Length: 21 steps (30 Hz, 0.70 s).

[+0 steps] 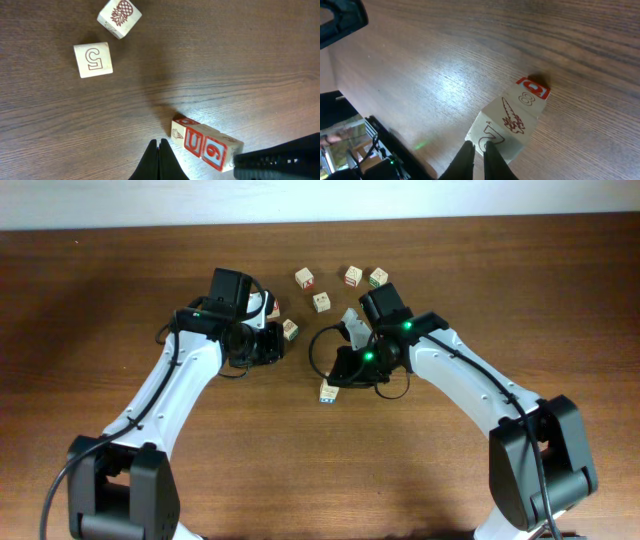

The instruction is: Rotate 3 blocks

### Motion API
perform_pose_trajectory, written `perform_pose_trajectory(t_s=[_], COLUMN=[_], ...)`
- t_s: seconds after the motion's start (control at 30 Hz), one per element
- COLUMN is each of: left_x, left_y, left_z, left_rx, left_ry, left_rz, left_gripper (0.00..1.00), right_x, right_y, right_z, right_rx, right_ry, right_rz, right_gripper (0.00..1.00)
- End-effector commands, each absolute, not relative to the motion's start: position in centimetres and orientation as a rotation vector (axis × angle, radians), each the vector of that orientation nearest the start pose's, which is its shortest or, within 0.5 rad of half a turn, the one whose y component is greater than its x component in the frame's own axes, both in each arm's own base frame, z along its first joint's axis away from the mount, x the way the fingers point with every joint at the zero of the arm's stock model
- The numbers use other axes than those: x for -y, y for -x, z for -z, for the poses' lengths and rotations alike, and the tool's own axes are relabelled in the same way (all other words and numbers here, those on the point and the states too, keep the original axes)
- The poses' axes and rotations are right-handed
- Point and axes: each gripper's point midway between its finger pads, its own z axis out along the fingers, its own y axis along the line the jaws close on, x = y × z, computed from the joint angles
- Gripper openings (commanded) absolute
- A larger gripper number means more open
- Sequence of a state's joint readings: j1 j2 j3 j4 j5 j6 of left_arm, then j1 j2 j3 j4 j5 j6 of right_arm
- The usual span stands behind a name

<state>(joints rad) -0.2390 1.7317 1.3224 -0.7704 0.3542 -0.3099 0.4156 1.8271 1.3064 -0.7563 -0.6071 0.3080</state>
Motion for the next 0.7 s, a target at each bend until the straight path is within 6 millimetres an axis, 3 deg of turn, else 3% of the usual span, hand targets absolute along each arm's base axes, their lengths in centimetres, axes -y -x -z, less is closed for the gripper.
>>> perform_pose_trajectory(t_s=[0.0, 0.23, 0.33, 0.43, 0.5, 0.53, 0.57, 0.6, 0.63, 0.67], left_x=[14.8, 14.6, 14.2, 13.4, 12.9, 12.4, 11.6, 11.2, 10.9, 10.8], left_y=[-37.9, -38.0, -38.1, -38.3, -38.2, -37.9, -37.4, -37.1, -36.2, -35.7], left_z=[-11.8, -11.8, -12.0, -15.0, -18.3, -19.9, -22.0, -22.9, -23.5, -23.5], left_rx=[-2.777, -2.776, -2.769, -2.700, -2.609, -2.563, -2.508, -2.487, -2.486, -2.496], left_ry=[-0.013, -0.010, -0.006, -0.021, -0.061, -0.059, -0.048, -0.042, -0.039, -0.039], left_rz=[0.587, 0.573, 0.536, 0.478, 0.449, 0.422, 0.386, 0.367, 0.359, 0.357], left_gripper=[0.00, 0.00, 0.00, 0.00, 0.00, 0.08, 0.40, 0.56, 0.99, 0.99], right_x=[-24.5, -24.6, -24.6, -23.0, -21.3, -20.0, -18.6, -17.5, -15.9, -14.5], right_y=[-33.0, -33.0, -33.5, -34.4, -34.6, -34.6, -34.2, -33.7, -32.9, -32.0], right_z=[-9.3, -9.7, -11.0, -14.9, -17.9, -20.2, -22.6, -24.6, -26.9, -28.9], right_rx=[-2.908, -2.909, -2.869, -2.806, -2.768, -2.726, -2.680, -2.640, -2.589, -2.543], right_ry=[0.284, 0.285, 0.317, 0.344, 0.319, 0.298, 0.277, 0.261, 0.235, 0.211], right_rz=[-0.955, -0.955, -0.949, -0.837, -0.730, -0.656, -0.585, -0.524, -0.445, -0.384], right_gripper=[0.15, 0.16, 0.16, 0.20, 0.24, 0.25, 0.29, 0.33, 0.41, 0.53])
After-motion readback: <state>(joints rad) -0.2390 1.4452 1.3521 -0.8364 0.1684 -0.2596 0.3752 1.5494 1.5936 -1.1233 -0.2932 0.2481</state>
